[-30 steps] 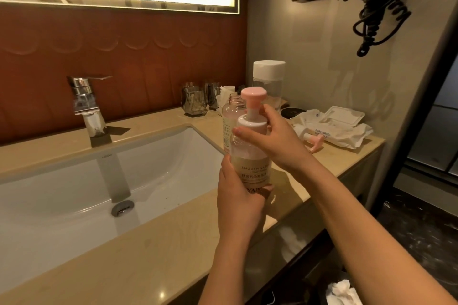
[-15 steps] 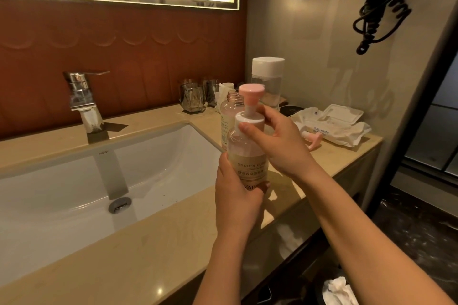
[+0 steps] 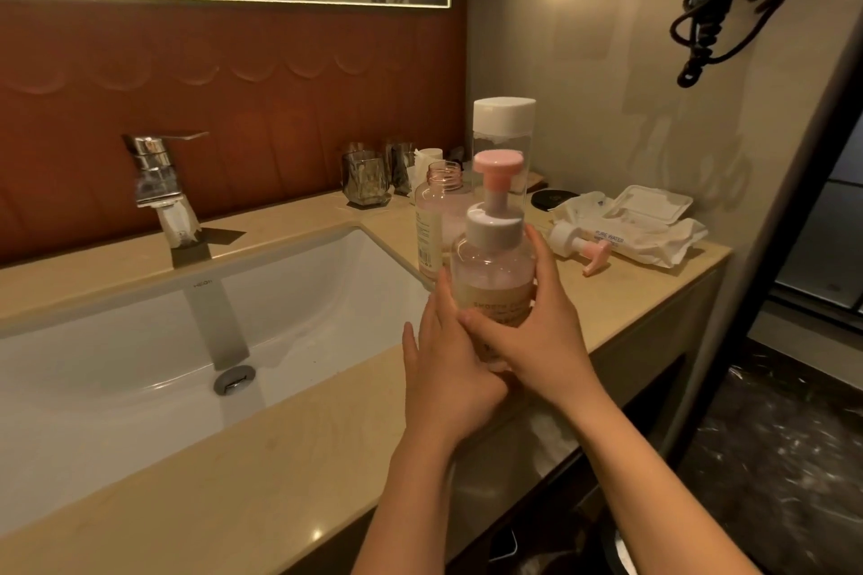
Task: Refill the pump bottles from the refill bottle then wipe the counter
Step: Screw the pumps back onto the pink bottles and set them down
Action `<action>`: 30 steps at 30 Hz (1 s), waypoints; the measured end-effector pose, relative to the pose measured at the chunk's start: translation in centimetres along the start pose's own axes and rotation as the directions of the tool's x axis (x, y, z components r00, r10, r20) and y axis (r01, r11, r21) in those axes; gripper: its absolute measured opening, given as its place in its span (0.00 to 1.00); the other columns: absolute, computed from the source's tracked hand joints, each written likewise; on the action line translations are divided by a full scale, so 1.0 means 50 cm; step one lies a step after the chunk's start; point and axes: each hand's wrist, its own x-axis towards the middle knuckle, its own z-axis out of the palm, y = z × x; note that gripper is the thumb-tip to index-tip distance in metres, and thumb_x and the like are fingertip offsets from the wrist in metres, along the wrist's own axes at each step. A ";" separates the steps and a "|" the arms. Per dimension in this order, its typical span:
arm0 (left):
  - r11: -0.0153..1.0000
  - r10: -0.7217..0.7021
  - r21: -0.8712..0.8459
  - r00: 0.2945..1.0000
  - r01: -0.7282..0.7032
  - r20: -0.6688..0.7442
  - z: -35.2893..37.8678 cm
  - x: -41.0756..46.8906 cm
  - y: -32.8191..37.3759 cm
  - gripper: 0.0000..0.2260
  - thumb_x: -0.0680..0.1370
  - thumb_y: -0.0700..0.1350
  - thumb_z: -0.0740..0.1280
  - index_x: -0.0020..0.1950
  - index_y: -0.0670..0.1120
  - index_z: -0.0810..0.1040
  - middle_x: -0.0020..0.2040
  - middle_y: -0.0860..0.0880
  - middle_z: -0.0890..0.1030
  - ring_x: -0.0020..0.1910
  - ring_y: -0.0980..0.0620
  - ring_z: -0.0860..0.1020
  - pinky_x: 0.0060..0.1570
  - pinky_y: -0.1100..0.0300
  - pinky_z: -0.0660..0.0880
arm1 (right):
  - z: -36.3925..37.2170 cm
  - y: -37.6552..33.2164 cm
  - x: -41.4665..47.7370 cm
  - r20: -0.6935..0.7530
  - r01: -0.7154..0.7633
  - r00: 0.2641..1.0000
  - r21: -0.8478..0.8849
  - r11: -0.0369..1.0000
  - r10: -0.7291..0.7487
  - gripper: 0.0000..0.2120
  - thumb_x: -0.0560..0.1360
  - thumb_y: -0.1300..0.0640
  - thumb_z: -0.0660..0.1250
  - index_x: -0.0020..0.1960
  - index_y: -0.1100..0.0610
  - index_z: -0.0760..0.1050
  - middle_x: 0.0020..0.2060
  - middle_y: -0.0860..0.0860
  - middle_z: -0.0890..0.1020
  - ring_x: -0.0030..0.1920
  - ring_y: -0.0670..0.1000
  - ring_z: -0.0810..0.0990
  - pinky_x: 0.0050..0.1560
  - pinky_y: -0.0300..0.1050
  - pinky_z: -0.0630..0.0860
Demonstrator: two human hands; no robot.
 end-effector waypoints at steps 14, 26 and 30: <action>0.937 -0.102 0.348 0.984 0.046 0.146 -0.003 -0.001 0.002 0.43 0.74 0.61 0.64 0.78 0.52 0.41 0.79 0.53 0.43 0.77 0.52 0.40 0.74 0.51 0.38 | -0.034 0.076 0.090 -0.174 -0.015 0.985 -0.113 0.994 -0.005 0.46 0.64 0.50 0.77 0.74 0.48 0.54 0.70 0.49 0.65 0.69 0.50 0.65 0.66 0.53 0.68; 0.924 -0.256 0.296 0.967 0.241 0.011 0.014 0.035 0.001 0.41 0.74 0.63 0.64 0.78 0.51 0.45 0.79 0.51 0.47 0.77 0.48 0.44 0.74 0.49 0.45 | -0.031 0.117 0.148 -0.073 -0.032 0.997 -0.128 0.991 0.023 0.48 0.68 0.48 0.73 0.75 0.44 0.43 0.74 0.51 0.57 0.72 0.54 0.59 0.65 0.57 0.65; 0.955 -0.297 -0.052 0.936 0.293 -0.190 0.020 0.088 0.001 0.40 0.73 0.55 0.71 0.78 0.50 0.50 0.78 0.50 0.55 0.76 0.47 0.54 0.74 0.47 0.55 | -0.031 0.133 0.154 -0.039 -0.094 0.995 -0.020 0.995 0.093 0.48 0.66 0.47 0.74 0.74 0.43 0.44 0.73 0.51 0.61 0.71 0.54 0.63 0.65 0.58 0.68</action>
